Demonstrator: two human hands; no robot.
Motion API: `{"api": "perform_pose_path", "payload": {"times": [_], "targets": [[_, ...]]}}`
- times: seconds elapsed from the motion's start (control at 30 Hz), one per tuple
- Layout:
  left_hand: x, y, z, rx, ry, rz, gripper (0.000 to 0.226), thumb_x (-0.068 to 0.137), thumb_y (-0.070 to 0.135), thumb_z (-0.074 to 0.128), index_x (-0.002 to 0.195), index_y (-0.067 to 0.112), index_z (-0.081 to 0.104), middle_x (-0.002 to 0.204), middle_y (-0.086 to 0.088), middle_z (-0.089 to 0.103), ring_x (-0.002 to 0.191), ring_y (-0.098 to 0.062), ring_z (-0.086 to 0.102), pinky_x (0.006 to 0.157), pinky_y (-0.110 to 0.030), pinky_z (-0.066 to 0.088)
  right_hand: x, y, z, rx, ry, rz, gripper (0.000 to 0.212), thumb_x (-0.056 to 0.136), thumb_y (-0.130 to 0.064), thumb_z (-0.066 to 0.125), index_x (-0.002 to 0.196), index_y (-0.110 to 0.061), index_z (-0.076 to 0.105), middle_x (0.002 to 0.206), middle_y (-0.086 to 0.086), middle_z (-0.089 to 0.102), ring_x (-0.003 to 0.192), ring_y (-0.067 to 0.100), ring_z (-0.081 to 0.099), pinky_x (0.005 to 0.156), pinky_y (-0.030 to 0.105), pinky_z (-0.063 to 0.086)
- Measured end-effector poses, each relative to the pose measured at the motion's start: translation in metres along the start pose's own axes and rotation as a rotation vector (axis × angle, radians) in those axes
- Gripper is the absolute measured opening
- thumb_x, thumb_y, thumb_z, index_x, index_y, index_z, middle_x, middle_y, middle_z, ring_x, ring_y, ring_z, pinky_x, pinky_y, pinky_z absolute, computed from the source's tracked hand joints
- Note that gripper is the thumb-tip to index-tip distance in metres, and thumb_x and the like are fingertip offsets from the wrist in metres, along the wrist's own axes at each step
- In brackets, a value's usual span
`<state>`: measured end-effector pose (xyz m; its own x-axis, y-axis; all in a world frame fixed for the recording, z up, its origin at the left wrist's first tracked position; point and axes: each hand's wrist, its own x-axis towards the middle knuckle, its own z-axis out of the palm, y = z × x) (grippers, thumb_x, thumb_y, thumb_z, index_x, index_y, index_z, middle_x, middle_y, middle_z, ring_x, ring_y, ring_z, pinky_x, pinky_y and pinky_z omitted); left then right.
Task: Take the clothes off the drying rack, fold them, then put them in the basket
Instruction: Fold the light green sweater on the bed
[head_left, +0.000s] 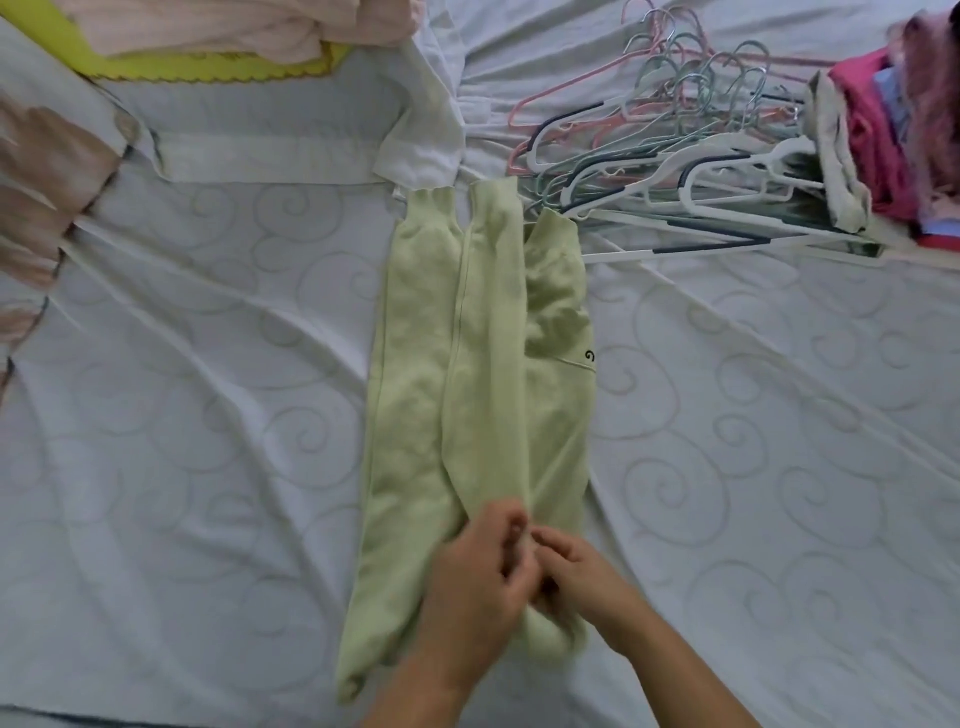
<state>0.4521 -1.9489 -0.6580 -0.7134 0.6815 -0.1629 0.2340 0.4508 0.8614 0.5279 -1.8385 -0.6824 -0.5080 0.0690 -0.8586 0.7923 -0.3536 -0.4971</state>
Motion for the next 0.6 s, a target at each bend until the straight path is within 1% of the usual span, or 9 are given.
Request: {"api": "perform_pose_path", "payload": {"times": [0.1, 0.13, 0.2, 0.3, 0.37, 0.43, 0.47, 0.53, 0.6], "targets": [[-0.003, 0.004, 0.028, 0.108, -0.337, -0.005, 0.041, 0.076, 0.053, 0.03, 0.106, 0.031, 0.048, 0.092, 0.013, 0.051, 0.077, -0.003, 0.047, 0.074, -0.019, 0.039, -0.001, -0.002, -0.006, -0.006, -0.004, 0.056, 0.029, 0.095, 0.006, 0.04, 0.082, -0.016, 0.055, 0.076, -0.001, 0.058, 0.07, 0.009, 0.058, 0.059, 0.016, 0.049], [-0.002, 0.002, 0.033, 0.047, -0.33, -0.052, 0.047, 0.076, 0.054, 0.031, 0.106, 0.025, 0.053, 0.092, 0.013, 0.05, 0.079, -0.001, 0.045, 0.075, -0.018, 0.038, 0.0, -0.001, -0.008, 0.055, -0.006, 0.088, 0.029, 0.095, 0.004, 0.04, 0.079, -0.013, 0.056, 0.072, 0.001, 0.056, 0.061, 0.007, 0.056, 0.051, 0.016, 0.046], [0.008, -0.006, 0.03, -0.037, -0.143, -0.207, 0.044, 0.079, 0.05, 0.038, 0.101, 0.018, 0.057, 0.091, 0.011, 0.052, 0.08, -0.001, 0.048, 0.075, -0.02, 0.04, 0.0, 0.001, -0.011, 0.123, -0.031, 0.162, 0.027, 0.096, -0.004, 0.041, 0.081, -0.009, 0.063, 0.062, 0.003, 0.058, 0.046, 0.007, 0.05, 0.043, 0.018, 0.037], [0.02, -0.028, 0.011, 0.167, 0.079, -0.45, 0.025, 0.088, 0.034, 0.056, 0.099, 0.014, 0.047, 0.095, 0.003, 0.048, 0.085, -0.015, 0.051, 0.07, -0.028, 0.039, 0.004, 0.007, -0.011, 0.237, -0.041, 0.243, 0.025, 0.096, -0.009, 0.042, 0.095, -0.004, 0.066, 0.07, 0.009, 0.066, 0.055, 0.014, 0.057, 0.053, 0.023, 0.039], [0.021, -0.04, 0.005, 0.189, -0.008, -0.632, 0.033, 0.085, 0.041, 0.061, 0.09, 0.016, 0.039, 0.089, 0.0, 0.049, 0.087, -0.023, 0.055, 0.067, -0.03, 0.038, 0.003, 0.011, -0.01, 0.358, -0.033, 0.252, 0.034, 0.098, -0.024, 0.039, 0.104, -0.004, 0.065, 0.089, 0.015, 0.071, 0.076, 0.024, 0.065, 0.069, 0.03, 0.048], [0.012, -0.043, 0.01, 0.098, -0.185, -0.771, 0.048, 0.073, 0.056, 0.067, 0.083, 0.019, 0.038, 0.079, 0.0, 0.053, 0.083, -0.025, 0.059, 0.067, -0.033, 0.041, 0.002, 0.014, -0.01, 0.514, 0.021, 0.228, 0.052, 0.097, -0.044, 0.034, 0.107, -0.003, 0.065, 0.102, 0.019, 0.07, 0.091, 0.031, 0.065, 0.085, 0.039, 0.05], [0.003, -0.041, 0.015, 0.032, -0.235, -0.813, 0.056, 0.062, 0.064, 0.068, 0.079, 0.02, 0.038, 0.073, 0.0, 0.055, 0.075, -0.024, 0.059, 0.067, -0.036, 0.044, 0.001, 0.014, -0.01, 0.564, 0.063, 0.184, 0.057, 0.095, -0.05, 0.035, 0.106, -0.002, 0.064, 0.101, 0.021, 0.069, 0.09, 0.031, 0.065, 0.085, 0.042, 0.051], [-0.015, -0.036, 0.026, -0.094, -0.217, -0.849, 0.065, 0.045, 0.072, 0.063, 0.074, 0.019, 0.038, 0.062, 0.001, 0.052, 0.061, -0.021, 0.053, 0.066, -0.039, 0.047, -0.004, 0.012, -0.009, 0.498, 0.182, 0.08, 0.049, 0.094, -0.046, 0.042, 0.103, -0.001, 0.061, 0.094, 0.02, 0.069, 0.08, 0.026, 0.066, 0.073, 0.038, 0.055], [-0.028, -0.028, 0.037, -0.227, -0.148, -0.906, 0.06, 0.055, 0.063, 0.07, 0.075, 0.016, 0.038, 0.059, 0.001, 0.048, 0.053, -0.019, 0.047, 0.057, -0.035, 0.044, -0.008, 0.007, -0.007, 0.31, 0.265, 0.019, 0.031, 0.091, -0.033, 0.056, 0.103, -0.005, 0.057, 0.094, 0.013, 0.067, 0.082, 0.021, 0.067, 0.071, 0.034, 0.057]]}}
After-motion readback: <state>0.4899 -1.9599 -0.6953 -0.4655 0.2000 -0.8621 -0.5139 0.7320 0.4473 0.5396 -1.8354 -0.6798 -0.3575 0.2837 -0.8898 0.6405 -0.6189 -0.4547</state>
